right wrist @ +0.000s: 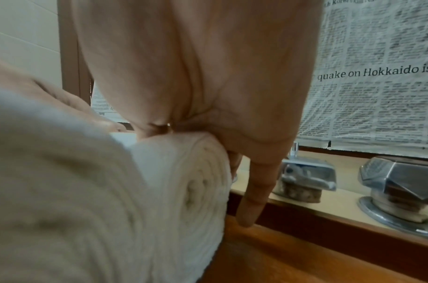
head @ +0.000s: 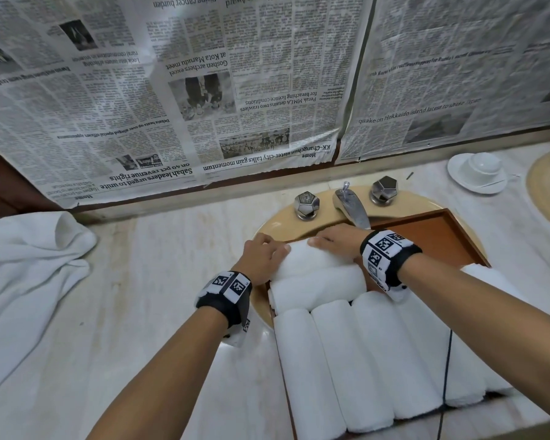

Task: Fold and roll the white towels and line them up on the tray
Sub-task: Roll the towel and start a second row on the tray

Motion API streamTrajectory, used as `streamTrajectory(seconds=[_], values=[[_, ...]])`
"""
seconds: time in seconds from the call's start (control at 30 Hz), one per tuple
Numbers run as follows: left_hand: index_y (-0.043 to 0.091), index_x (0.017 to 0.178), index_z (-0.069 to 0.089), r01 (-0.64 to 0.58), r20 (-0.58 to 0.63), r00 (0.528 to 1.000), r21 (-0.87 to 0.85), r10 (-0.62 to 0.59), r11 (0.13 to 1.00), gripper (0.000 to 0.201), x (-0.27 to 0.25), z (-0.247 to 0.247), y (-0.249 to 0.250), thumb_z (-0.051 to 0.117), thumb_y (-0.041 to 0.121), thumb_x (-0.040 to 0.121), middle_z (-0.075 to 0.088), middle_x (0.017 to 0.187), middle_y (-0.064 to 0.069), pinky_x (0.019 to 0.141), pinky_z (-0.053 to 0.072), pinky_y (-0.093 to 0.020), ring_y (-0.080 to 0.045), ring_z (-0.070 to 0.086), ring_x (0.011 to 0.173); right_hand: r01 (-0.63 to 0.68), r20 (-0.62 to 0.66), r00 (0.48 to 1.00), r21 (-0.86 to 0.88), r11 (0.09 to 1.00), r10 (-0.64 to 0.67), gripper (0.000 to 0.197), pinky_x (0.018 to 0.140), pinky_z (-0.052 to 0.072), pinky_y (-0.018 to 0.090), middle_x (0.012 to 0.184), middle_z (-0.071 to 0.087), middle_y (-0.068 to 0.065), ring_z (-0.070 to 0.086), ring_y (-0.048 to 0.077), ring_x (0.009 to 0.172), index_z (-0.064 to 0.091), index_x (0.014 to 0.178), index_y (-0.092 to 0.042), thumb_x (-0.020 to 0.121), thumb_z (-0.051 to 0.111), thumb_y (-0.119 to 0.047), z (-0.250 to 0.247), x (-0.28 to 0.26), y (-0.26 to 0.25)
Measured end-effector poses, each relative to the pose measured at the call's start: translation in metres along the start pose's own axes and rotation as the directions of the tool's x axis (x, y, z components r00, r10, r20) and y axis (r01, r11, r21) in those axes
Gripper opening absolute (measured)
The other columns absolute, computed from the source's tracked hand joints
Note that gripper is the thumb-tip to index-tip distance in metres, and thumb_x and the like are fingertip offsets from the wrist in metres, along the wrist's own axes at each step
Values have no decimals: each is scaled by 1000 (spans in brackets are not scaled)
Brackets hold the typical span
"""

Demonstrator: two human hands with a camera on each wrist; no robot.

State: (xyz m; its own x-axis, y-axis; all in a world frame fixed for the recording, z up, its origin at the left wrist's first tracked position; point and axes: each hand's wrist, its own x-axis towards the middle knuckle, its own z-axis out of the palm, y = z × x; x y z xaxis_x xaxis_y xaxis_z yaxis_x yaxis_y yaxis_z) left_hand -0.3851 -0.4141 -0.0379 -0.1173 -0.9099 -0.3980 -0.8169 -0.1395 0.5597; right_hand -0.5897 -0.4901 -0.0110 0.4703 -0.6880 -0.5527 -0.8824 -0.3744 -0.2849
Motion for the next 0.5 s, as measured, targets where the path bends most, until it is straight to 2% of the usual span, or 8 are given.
streamTrajectory(seconds=[0.07,0.1,0.17,0.23,0.27,0.4,0.5], values=[[19,139,54,-39,-57,998,-21,38,999,39,0,3,0,33,31,108,41,119,5,107,19,-28,-19,29,133,-13,-46,999,2,1000,13,45,81,32,30,94,54,2,50,19,94,49,71,-25,106,28,-44,1,-3,-2],[20,135,57,-55,-95,994,-49,50,997,36,-1,4,-3,37,32,107,43,117,7,109,21,-30,-20,32,133,-9,-89,996,-21,1000,7,44,81,34,31,94,55,4,53,22,95,51,74,-22,106,28,-41,3,-4,-2],[26,130,61,-62,-161,986,-128,41,990,33,-2,7,-14,43,38,104,48,120,3,111,29,-37,-22,40,129,30,-217,975,-54,998,-41,38,89,39,36,106,60,10,55,29,106,61,98,-12,106,31,-33,9,-6,-1],[29,133,58,-81,-190,980,-144,53,986,36,-8,10,-22,47,43,102,47,131,-1,110,34,-39,-23,45,125,54,-333,942,21,998,-44,38,101,38,39,125,56,11,48,29,119,57,124,-9,105,34,-33,14,-11,1],[29,136,55,-104,-204,976,-132,76,986,39,-13,11,-24,48,43,101,46,135,1,109,35,-38,-21,46,124,61,-353,935,52,997,-39,40,103,37,39,131,53,10,45,28,124,53,131,-10,104,36,-34,16,-16,2],[22,144,49,-140,-221,967,-46,126,989,47,-25,14,-25,50,42,101,45,143,0,106,29,-24,-19,45,127,63,-236,971,52,997,-49,54,113,30,42,153,36,8,29,25,142,34,148,-12,103,37,-43,31,-32,1],[19,149,42,-82,-172,982,-2,80,997,51,-24,15,-23,45,42,103,44,147,-5,109,26,-27,-23,41,134,40,-183,983,33,999,-33,62,120,20,42,161,21,5,13,21,149,19,155,-14,104,33,-47,36,-33,-1]])
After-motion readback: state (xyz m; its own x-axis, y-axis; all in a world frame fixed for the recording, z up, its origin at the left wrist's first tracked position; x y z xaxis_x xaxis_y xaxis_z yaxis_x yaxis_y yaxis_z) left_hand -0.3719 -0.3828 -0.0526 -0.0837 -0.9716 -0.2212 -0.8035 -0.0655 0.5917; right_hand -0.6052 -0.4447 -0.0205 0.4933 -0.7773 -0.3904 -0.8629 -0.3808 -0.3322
